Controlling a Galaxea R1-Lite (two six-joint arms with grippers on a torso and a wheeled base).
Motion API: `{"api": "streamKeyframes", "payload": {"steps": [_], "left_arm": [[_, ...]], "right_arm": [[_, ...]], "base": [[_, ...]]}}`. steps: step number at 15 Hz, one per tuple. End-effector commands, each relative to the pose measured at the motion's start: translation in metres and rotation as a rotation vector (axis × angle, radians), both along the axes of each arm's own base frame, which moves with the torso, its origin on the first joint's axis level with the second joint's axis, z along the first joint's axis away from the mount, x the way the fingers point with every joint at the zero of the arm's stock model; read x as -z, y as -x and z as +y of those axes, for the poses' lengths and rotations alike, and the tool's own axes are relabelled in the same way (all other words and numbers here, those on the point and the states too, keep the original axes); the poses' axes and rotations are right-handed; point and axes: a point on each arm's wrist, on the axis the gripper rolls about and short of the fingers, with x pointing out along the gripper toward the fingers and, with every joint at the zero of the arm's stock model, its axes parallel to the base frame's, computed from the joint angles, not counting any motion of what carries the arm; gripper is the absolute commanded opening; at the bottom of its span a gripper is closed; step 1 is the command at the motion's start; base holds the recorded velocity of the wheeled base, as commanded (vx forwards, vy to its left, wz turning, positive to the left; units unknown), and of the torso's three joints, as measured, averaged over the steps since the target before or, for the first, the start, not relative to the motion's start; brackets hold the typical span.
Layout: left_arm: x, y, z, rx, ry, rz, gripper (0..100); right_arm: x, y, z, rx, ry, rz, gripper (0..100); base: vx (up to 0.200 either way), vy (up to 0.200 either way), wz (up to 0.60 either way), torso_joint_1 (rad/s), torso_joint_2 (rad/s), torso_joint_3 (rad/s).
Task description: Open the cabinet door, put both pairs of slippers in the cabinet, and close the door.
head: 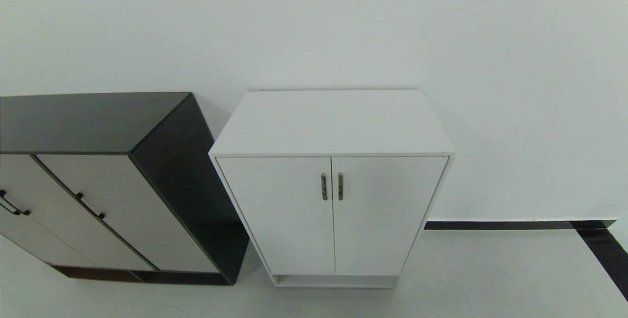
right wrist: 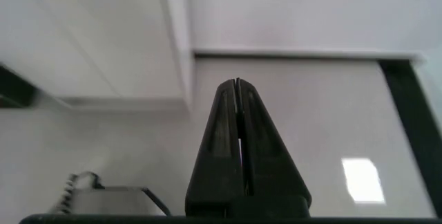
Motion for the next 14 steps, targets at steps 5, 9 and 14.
{"api": "streamKeyframes", "payload": {"steps": [5,9,14], "left_arm": [[0.000,0.000,0.000,0.002,0.000,-0.001,0],[0.000,0.000,0.000,0.000,0.005,-0.001,0],[0.000,0.000,0.000,0.002,0.006,-0.001,0]], "right_arm": [[0.031,0.007,0.001,-0.183,-0.032,-0.167,0],[0.037,0.004,0.004,-0.313,-0.046,-0.118,0],[0.036,0.004,0.008,-0.039,-0.025,-0.113,0]], "base": [[0.000,0.000,0.00,0.000,0.00,0.000],[0.000,0.000,0.00,0.000,0.00,0.000],[0.000,0.000,0.00,0.000,0.00,0.000]]}}
